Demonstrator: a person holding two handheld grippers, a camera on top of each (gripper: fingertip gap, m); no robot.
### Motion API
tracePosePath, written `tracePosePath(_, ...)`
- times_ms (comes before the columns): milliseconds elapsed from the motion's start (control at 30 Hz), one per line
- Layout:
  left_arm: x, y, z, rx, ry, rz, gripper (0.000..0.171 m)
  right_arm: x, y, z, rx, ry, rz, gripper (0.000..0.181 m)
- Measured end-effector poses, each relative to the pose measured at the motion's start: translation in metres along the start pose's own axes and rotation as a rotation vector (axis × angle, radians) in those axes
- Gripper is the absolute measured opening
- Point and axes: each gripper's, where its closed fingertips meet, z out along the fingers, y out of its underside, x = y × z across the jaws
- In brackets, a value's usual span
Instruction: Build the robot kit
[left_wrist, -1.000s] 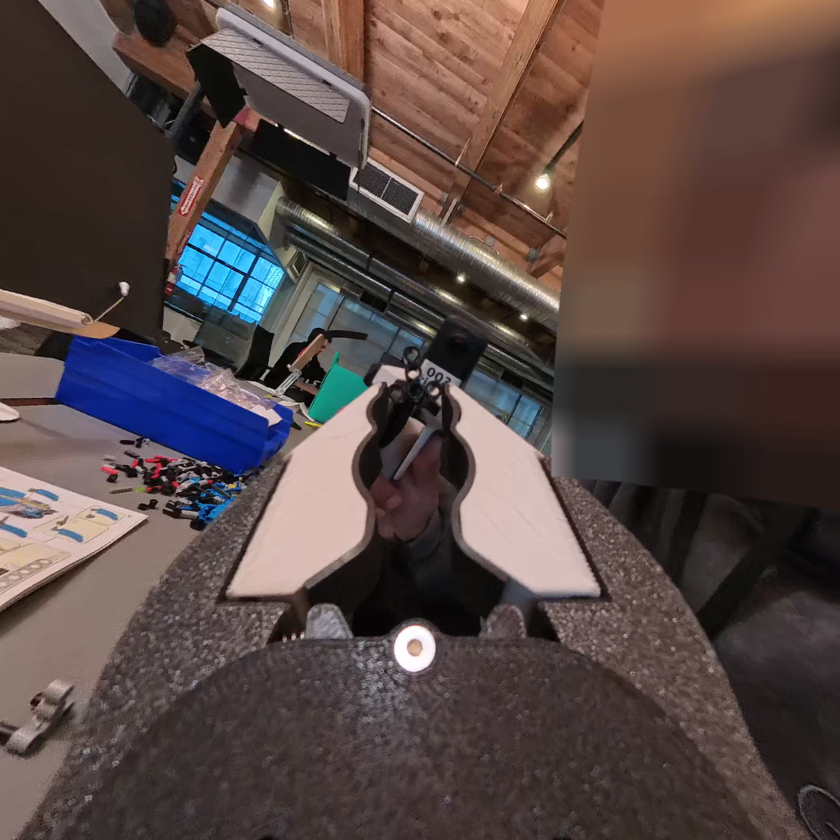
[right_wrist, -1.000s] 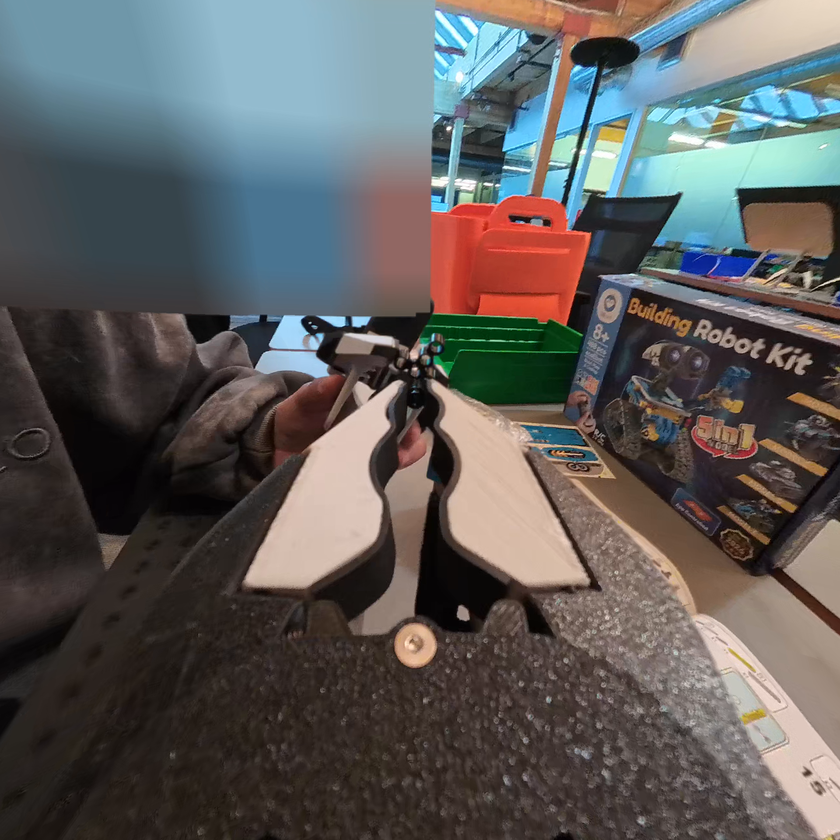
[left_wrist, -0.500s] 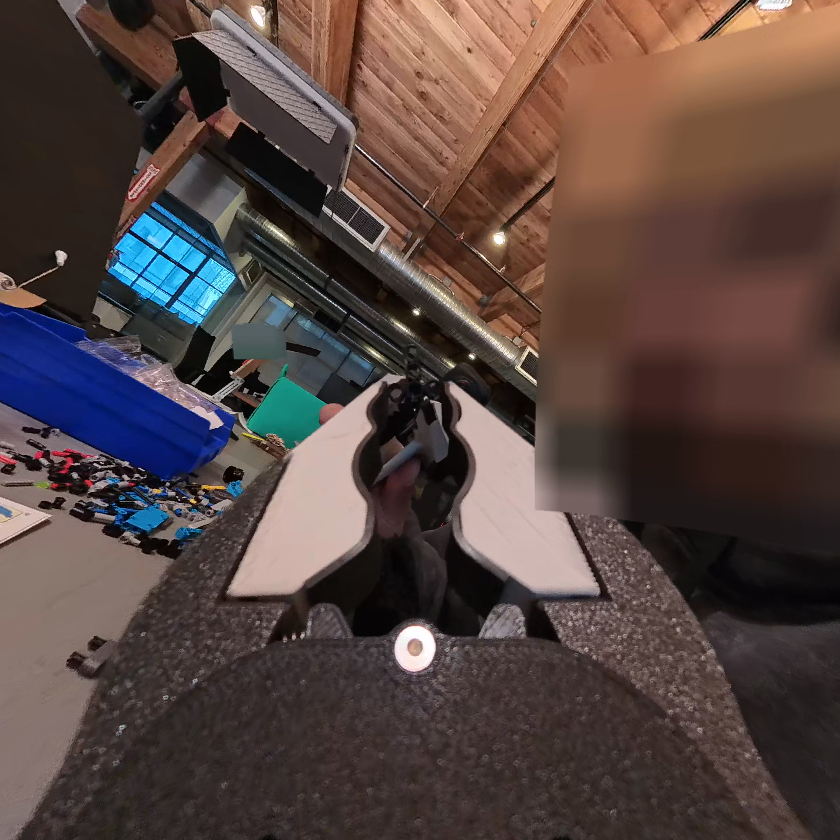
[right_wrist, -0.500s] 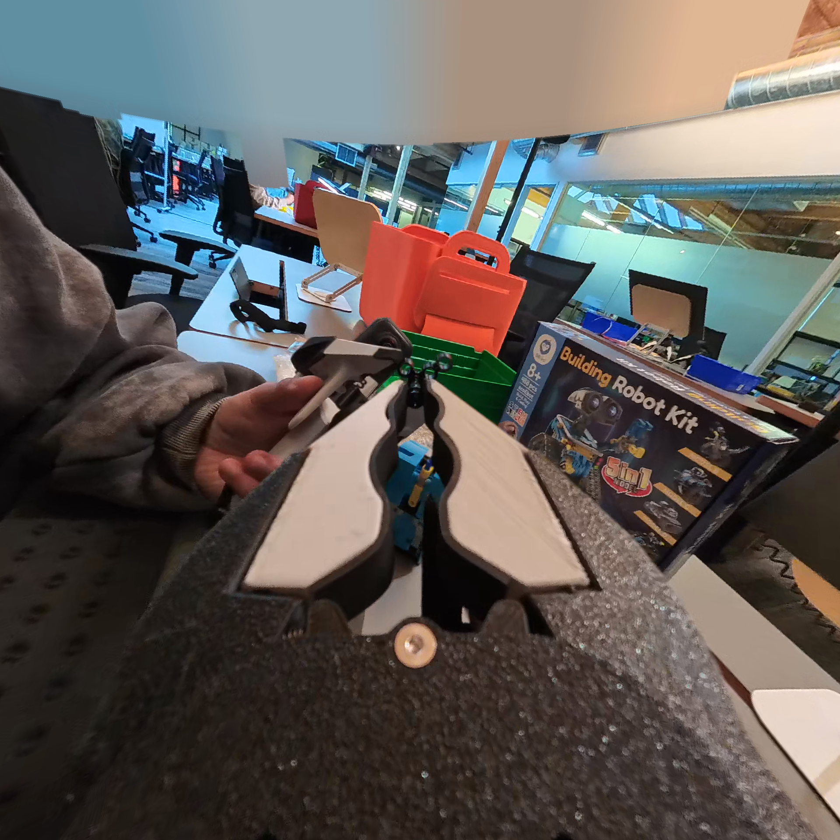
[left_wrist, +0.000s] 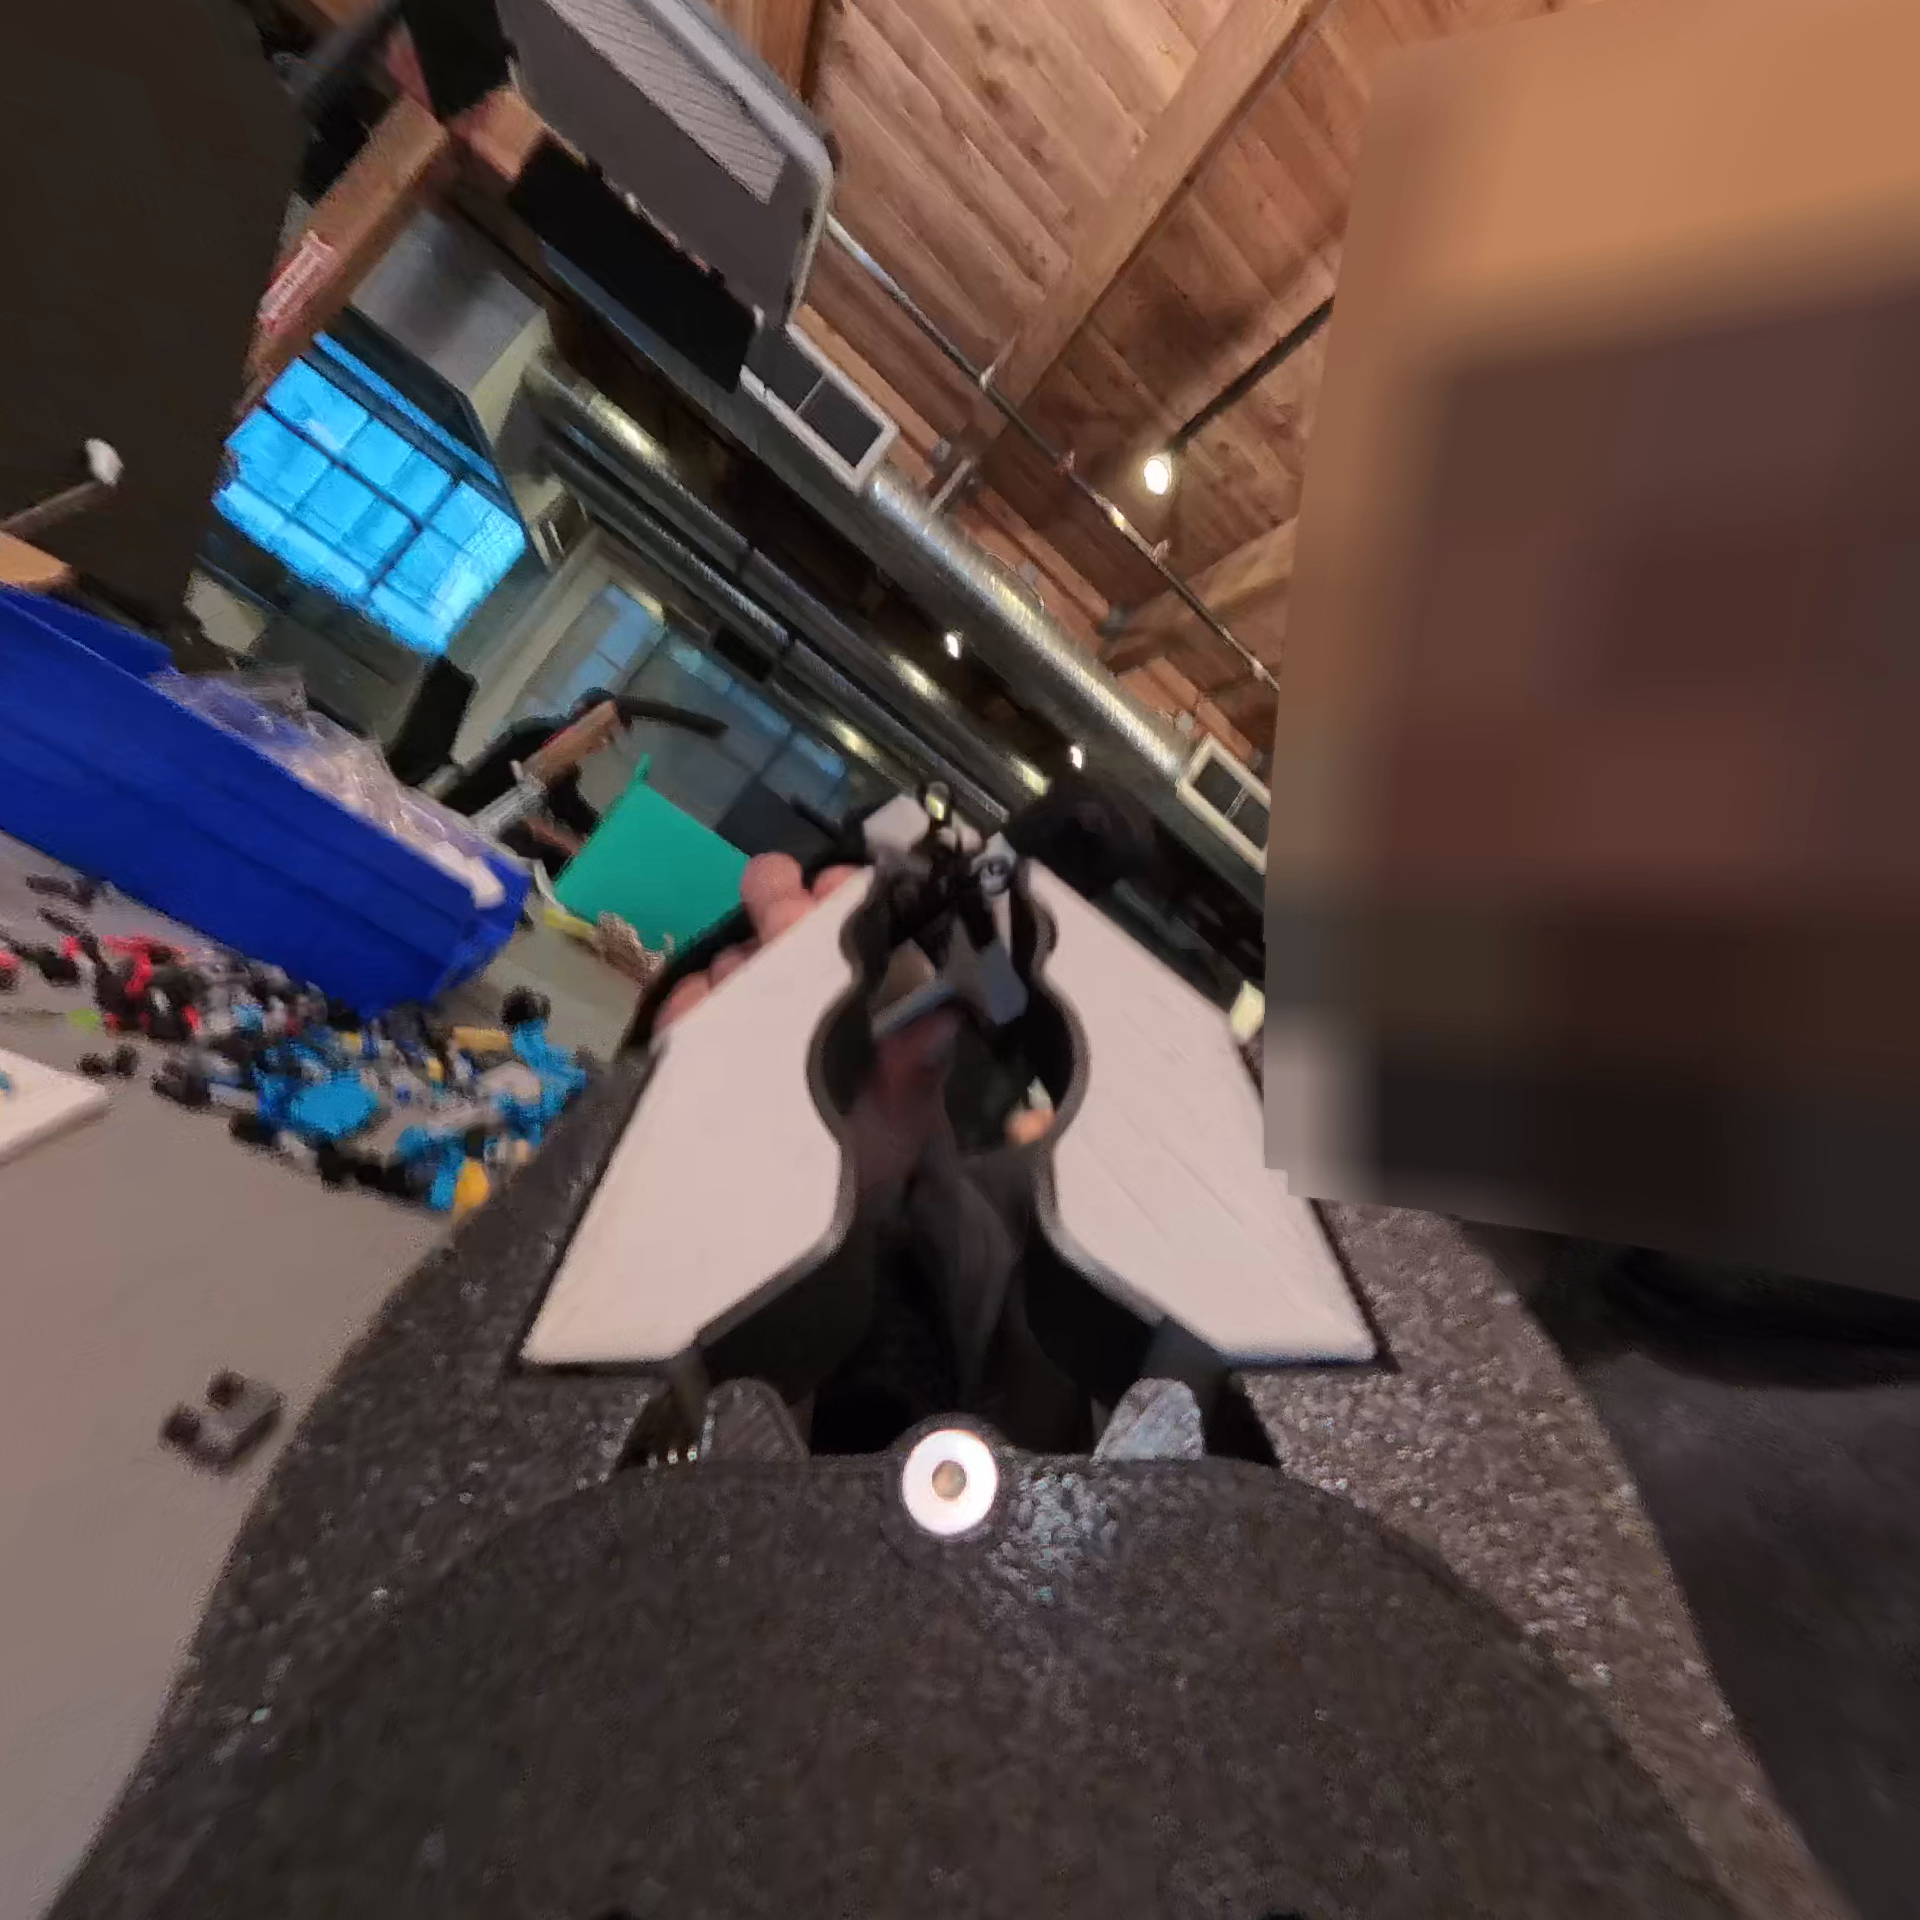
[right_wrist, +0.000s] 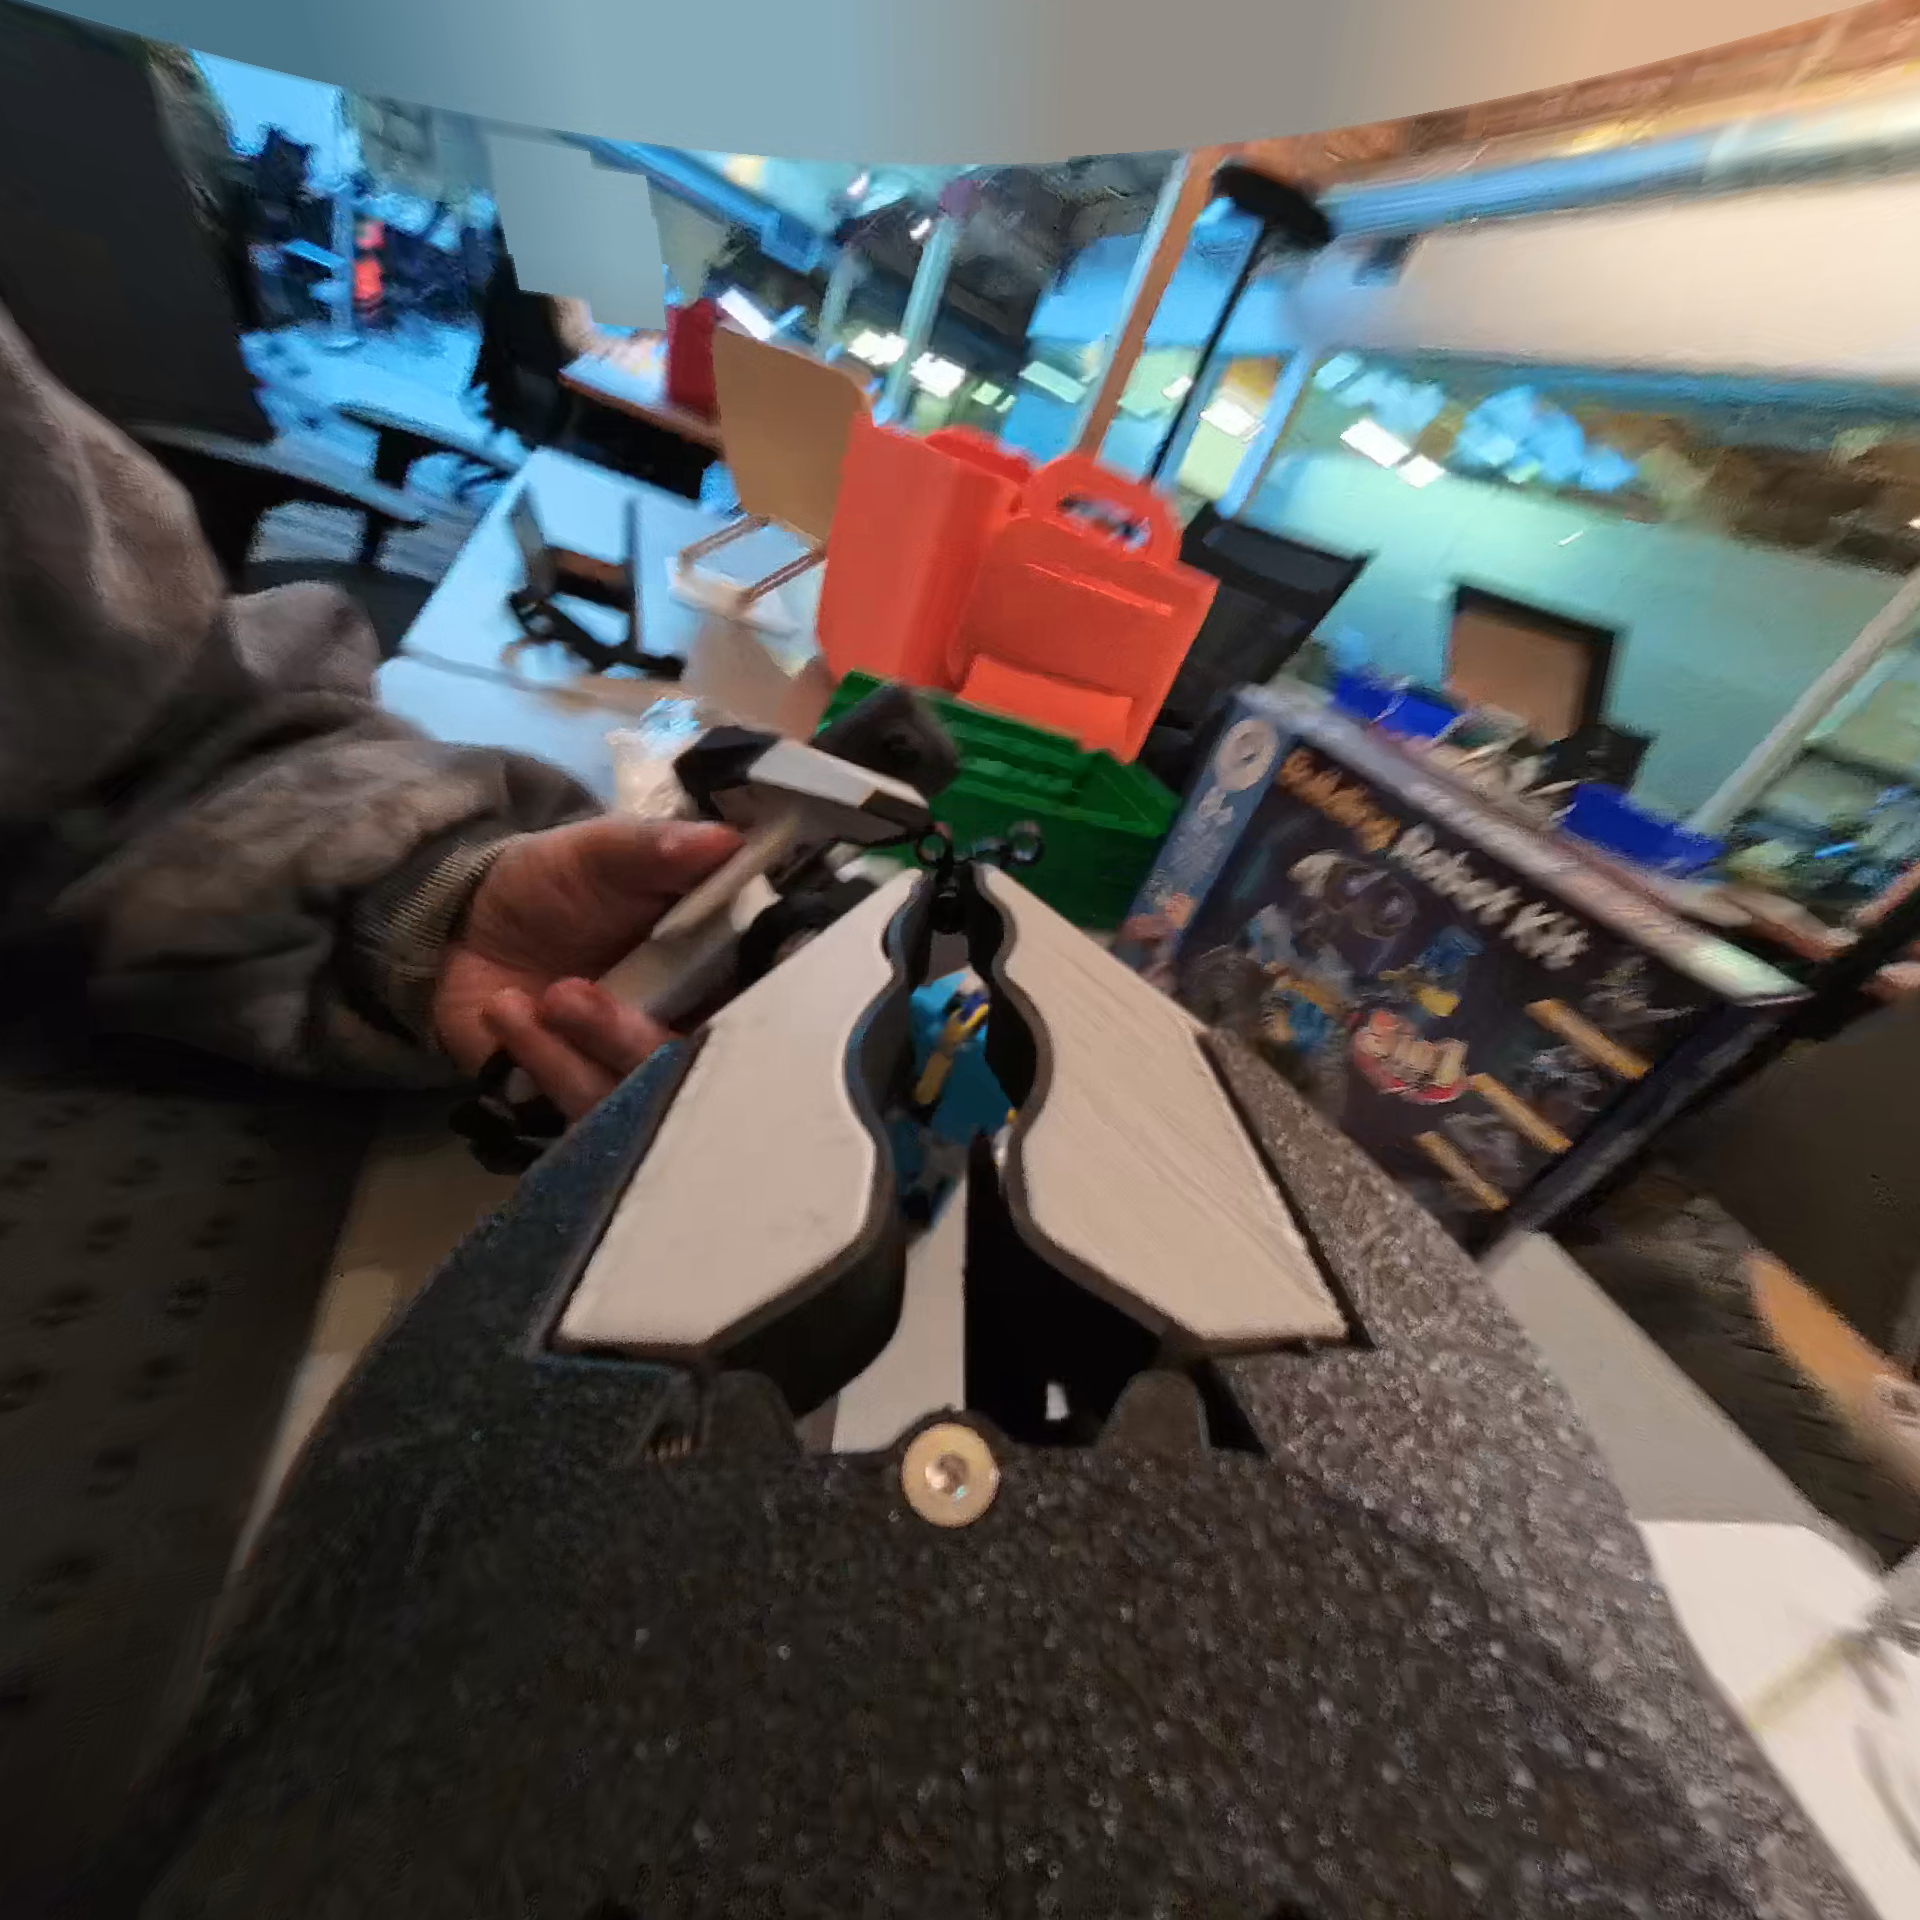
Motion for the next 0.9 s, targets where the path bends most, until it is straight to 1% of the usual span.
tracePosePath(33, 0.001, 0.002, 0.001, -0.008, 0.004, 0.005, 0.022, -0.002, 0.000, 0.000, 0.005, -0.024, 0.023, 0.005)
tracePosePath(300, 0.002, 0.000, 0.001, -0.014, 0.002, 0.029, 0.023, -0.001, -0.001, 0.001, 0.051, -0.039, 0.096, 0.006)
tracePosePath(367, 0.000, -0.004, -0.001, -0.005, -0.013, 0.043, 0.023, -0.001, -0.001, 0.000, 0.042, -0.028, 0.083, 0.011)
tracePosePath(467, -0.003, -0.007, -0.003, 0.007, -0.020, 0.030, 0.023, 0.001, -0.005, -0.004, 0.053, -0.031, 0.073, 0.011)
tracePosePath(600, -0.002, -0.004, -0.002, -0.009, -0.015, 0.030, 0.023, 0.002, 0.003, -0.003, 0.013, -0.018, 0.036, 0.011)
tracePosePath(733, -0.002, -0.001, 0.000, -0.022, -0.019, 0.042, 0.023, 0.001, 0.005, -0.003, 0.000, -0.014, 0.003, 0.006)
tracePosePath(833, -0.003, 0.001, 0.000, -0.036, -0.036, 0.068, 0.023, 0.001, 0.008, -0.003, -0.015, -0.052, 0.067, 0.006)
tracePosePath(900, -0.003, 0.003, 0.001, -0.047, -0.043, 0.084, 0.023, 0.000, 0.009, -0.004, -0.024, -0.071, 0.070, 0.006)
